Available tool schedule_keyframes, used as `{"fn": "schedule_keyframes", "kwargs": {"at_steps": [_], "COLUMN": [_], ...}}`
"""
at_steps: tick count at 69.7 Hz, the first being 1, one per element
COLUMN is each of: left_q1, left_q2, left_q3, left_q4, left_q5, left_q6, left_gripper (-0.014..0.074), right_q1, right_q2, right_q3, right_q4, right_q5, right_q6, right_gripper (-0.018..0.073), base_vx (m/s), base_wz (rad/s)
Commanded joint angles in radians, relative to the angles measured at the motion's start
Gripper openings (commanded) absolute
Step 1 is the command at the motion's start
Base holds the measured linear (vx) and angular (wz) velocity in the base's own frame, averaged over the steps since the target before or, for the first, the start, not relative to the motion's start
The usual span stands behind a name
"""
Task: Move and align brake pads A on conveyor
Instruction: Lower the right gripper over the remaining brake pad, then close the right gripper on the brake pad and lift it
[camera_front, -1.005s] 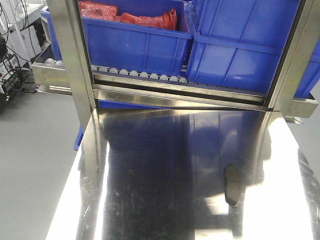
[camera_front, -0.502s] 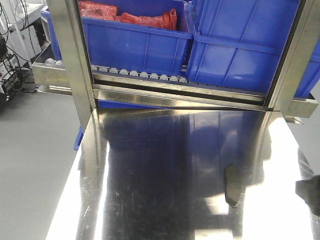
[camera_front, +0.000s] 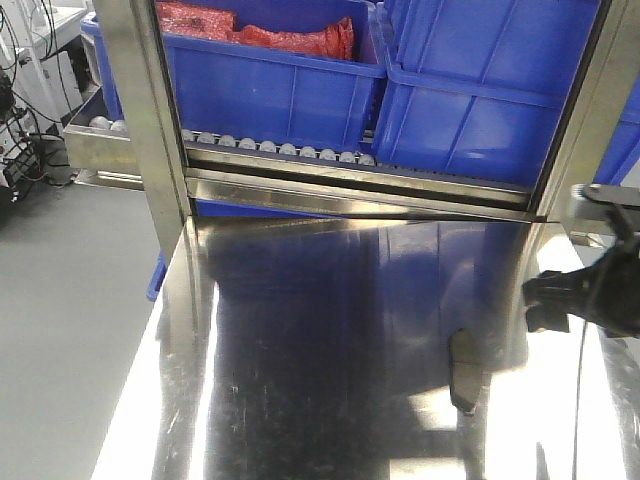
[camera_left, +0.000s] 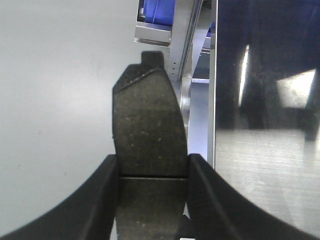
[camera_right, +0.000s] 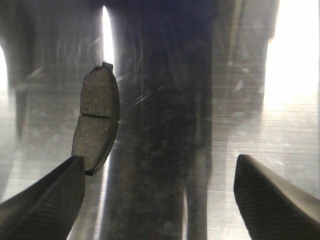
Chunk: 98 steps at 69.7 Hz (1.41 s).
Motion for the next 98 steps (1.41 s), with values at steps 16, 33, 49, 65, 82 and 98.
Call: {"fn": "schedule_keyframes", "kwargs": {"at_steps": [16, 33, 49, 65, 82, 98], "left_q1": [0.002, 0.002, 0.002, 0.002, 0.002, 0.002], "left_q2": [-0.004, -0.004, -0.004, -0.004, -0.004, -0.004], "left_q3": [-0.028, -0.028, -0.028, -0.028, -0.028, -0.028], "left_q4": [0.013, 0.013, 0.013, 0.013, 0.013, 0.013], "left_q5": [-0.059, -0.059, -0.059, -0.059, -0.059, -0.059], "left_q6": [-0.002, -0.002, -0.002, -0.002, -0.002, -0.002], "left_gripper": [-0.0006, -0.0006, -0.0006, -0.0006, -0.0006, -0.0006], "right_q1": [0.15, 0.217, 0.237, 0.237, 0.235, 0.235], "right_q2": [0.144, 0.255, 0.334, 0.36, 0.391, 0.415], "right_q3": [-0.158, -0.17, -0.17, -0.17, -0.171, -0.223], "right_q4": [-0.059, -0.074, -0.105, -0.14, -0.153, -0.153], "right_q5": [0.041, 0.053, 0.05, 0.016, -0.019, -0.01], "right_q6": [0.121, 0.227, 0.294, 0.323, 0.37, 0.38], "right_gripper": [0.0578, 0.0578, 0.0578, 0.0578, 0.0578, 0.0578], "base_vx": [0.0, 0.0, 0.0, 0.0, 0.0, 0.0], "base_wz": [0.0, 0.0, 0.0, 0.0, 0.0, 0.0]}}
